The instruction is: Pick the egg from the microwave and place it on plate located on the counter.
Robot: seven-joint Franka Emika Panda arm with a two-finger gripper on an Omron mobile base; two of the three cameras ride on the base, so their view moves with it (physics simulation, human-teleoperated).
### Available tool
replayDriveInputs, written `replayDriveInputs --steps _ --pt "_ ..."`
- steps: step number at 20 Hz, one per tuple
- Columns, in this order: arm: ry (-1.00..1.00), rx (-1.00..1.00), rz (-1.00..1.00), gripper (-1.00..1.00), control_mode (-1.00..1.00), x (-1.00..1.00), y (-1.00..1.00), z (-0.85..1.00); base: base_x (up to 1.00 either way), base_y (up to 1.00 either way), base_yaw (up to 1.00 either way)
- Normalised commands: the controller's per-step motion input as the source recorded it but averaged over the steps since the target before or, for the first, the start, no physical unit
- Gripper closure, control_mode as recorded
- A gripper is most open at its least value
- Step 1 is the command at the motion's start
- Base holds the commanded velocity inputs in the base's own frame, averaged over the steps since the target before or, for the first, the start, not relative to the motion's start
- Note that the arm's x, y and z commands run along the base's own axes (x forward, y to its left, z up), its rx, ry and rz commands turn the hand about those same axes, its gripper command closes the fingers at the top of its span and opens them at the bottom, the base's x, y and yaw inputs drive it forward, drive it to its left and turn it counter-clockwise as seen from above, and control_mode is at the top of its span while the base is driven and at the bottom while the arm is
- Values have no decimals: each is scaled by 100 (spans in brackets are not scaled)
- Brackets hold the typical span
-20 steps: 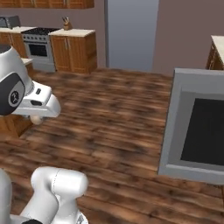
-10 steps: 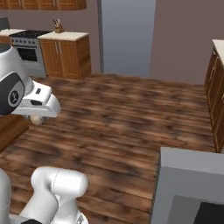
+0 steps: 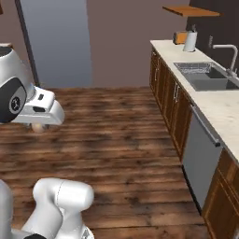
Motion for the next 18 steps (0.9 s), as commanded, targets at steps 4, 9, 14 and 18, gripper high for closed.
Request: replayDriveInputs --steps 4,9,14,18 --pt "0 0 0 100 100 0 0 0 58 16 -74" --pt "0 0 0 100 100 0 0 0 51 16 -76" --pt "0 0 0 100 100 0 0 0 47 17 -77" --pt "0 0 0 100 100 0 0 0 49 15 -76"
